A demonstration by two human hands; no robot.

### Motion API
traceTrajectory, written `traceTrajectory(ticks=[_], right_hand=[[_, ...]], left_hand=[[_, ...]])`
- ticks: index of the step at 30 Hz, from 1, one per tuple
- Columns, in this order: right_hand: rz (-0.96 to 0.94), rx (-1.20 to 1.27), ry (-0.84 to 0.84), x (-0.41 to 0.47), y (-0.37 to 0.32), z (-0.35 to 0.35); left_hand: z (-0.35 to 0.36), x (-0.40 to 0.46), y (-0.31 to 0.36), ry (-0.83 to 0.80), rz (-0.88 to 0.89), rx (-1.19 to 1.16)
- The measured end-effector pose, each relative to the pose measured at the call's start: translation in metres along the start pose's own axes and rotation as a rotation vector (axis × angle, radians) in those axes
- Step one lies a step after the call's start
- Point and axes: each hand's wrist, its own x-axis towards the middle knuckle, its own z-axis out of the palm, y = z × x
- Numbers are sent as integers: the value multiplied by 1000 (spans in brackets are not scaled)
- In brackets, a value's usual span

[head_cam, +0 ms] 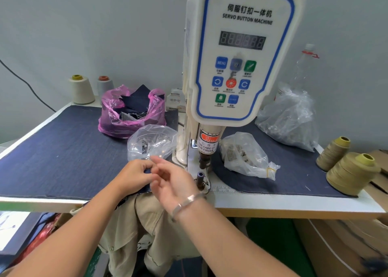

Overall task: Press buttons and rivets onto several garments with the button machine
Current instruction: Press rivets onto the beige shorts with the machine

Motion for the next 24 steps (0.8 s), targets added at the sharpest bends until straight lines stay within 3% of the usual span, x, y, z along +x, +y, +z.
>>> traceTrajectory(ticks=[7,11,14,24], right_hand=[[-179,-473,112,75,-10,27],[-480,-1401,186,105,-14,31],[-512,-1876,228,116,-18,36],[-779,-2499,170,130,-13,52]], left_hand=[[-1,1,-6,11,9,-50],[0,3,-7,-3,6,-16],[1,4,-7,-5,-22,2],[2,10,-11,28,-58,118]])
